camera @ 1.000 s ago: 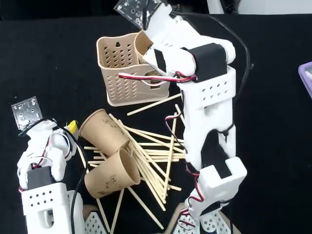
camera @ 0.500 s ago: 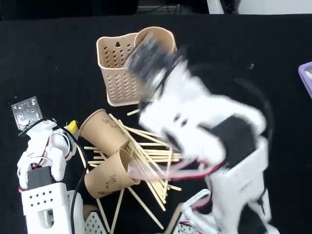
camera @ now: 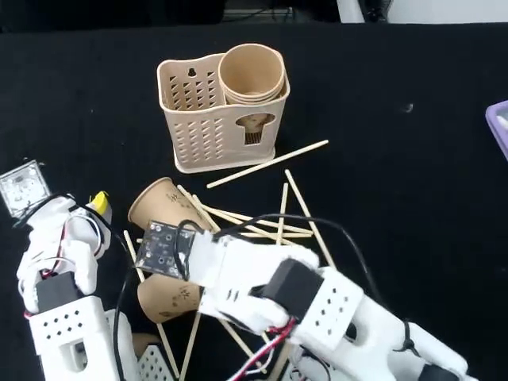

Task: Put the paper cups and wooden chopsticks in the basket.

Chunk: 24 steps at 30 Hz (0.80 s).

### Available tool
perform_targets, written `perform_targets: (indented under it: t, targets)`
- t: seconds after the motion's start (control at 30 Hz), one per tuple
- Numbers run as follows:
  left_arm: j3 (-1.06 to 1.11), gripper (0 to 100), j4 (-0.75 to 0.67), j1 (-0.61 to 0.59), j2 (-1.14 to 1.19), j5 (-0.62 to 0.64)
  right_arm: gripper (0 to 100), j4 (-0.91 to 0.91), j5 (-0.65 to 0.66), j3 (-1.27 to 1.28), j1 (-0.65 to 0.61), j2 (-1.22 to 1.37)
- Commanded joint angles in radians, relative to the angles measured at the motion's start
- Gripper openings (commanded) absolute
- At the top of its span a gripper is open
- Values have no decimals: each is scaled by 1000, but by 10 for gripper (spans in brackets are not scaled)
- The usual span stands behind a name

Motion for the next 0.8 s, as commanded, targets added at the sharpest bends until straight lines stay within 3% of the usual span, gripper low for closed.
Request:
perform_targets:
  t: [0.0,0.17,0.43,0.5,0.6,0.77]
  targets:
    - [-13,245,-21,-42,-14,0,275,-38,-92,-31,-44,53]
    - [-15,245,-23,-51,-15,3,275,-58,-104,-22,-91,134]
    - [-16,245,-52,-134,-15,60,266,-198,-104,15,-44,283]
    - [-10,245,-74,-171,-15,110,203,-193,-98,16,-43,288]
    - [-10,245,-77,-185,-15,132,0,-186,-95,16,-40,259]
    - [-10,245,-77,-182,-15,132,9,-115,28,-19,-8,102]
